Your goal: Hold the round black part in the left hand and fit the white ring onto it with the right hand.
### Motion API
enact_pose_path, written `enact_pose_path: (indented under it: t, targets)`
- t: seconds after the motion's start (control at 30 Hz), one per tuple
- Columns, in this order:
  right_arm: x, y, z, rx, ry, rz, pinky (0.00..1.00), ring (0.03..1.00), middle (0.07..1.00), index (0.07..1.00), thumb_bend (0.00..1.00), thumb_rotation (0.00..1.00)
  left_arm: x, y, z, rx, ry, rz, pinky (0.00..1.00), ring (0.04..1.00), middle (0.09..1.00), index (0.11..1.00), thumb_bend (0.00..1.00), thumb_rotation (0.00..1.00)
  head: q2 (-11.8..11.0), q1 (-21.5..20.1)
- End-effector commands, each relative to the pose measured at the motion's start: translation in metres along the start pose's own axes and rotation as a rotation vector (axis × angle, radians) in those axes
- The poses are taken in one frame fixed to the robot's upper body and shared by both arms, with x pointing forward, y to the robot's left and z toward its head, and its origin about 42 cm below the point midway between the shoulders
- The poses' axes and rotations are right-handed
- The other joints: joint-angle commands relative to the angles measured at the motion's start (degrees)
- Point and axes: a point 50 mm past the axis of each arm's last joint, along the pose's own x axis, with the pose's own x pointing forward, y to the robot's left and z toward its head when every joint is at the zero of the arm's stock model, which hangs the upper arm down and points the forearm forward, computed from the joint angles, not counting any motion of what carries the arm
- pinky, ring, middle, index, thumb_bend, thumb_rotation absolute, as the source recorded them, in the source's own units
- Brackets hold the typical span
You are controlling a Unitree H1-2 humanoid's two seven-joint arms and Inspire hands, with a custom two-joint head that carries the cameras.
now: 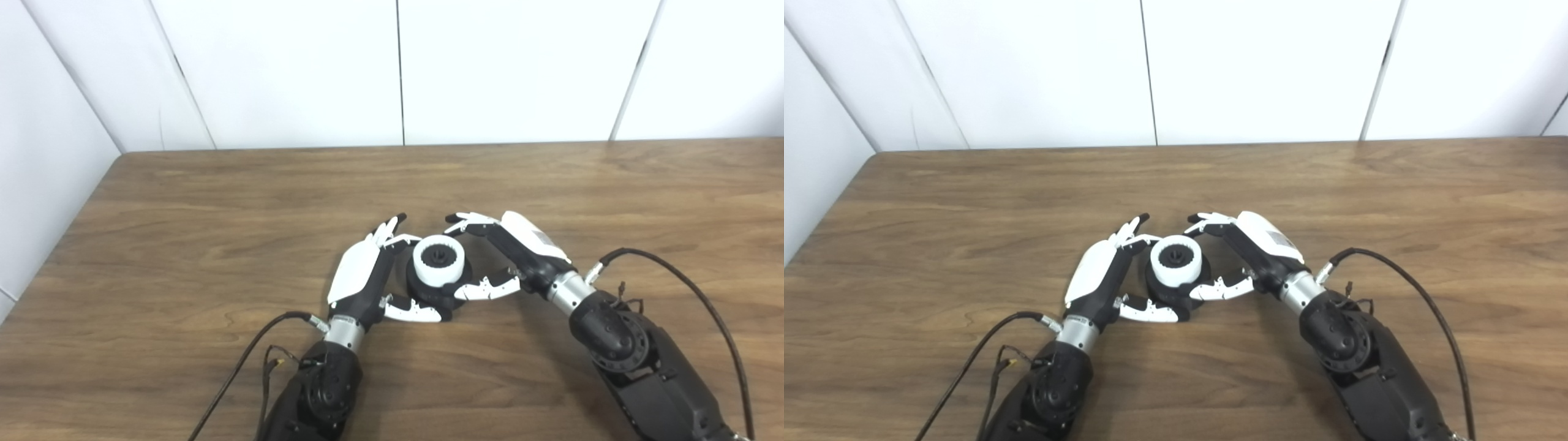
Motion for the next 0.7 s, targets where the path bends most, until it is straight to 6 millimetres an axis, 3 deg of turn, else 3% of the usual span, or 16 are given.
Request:
enact_pose_path:
  t: [0.0,0.4,0.67]
  targets:
    - [0.0030,-0.0064,0.0047,-0.032,-0.018,0.040,0.92,0.946,0.927,0.827,1.00,0.43,0.0034,-0.0027,0.0107,-0.008,-0.042,-0.004,1.00,1.000,1.000,0.664,0.96,0.24,0.02,0.06]
    - [0.0045,-0.0086,0.0065,-0.037,-0.013,0.082,0.92,0.964,0.957,0.909,1.00,0.49,0.0036,-0.0015,0.0103,-0.006,-0.043,-0.009,1.00,1.000,1.000,0.666,0.98,0.30,0.03,-0.07]
    - [0.0023,-0.0142,0.0056,-0.037,0.003,0.113,0.94,0.996,0.990,0.953,1.00,0.47,0.0032,-0.0018,0.0091,-0.003,-0.044,-0.007,1.00,1.000,1.000,0.665,0.96,0.27,-0.19,-0.18]
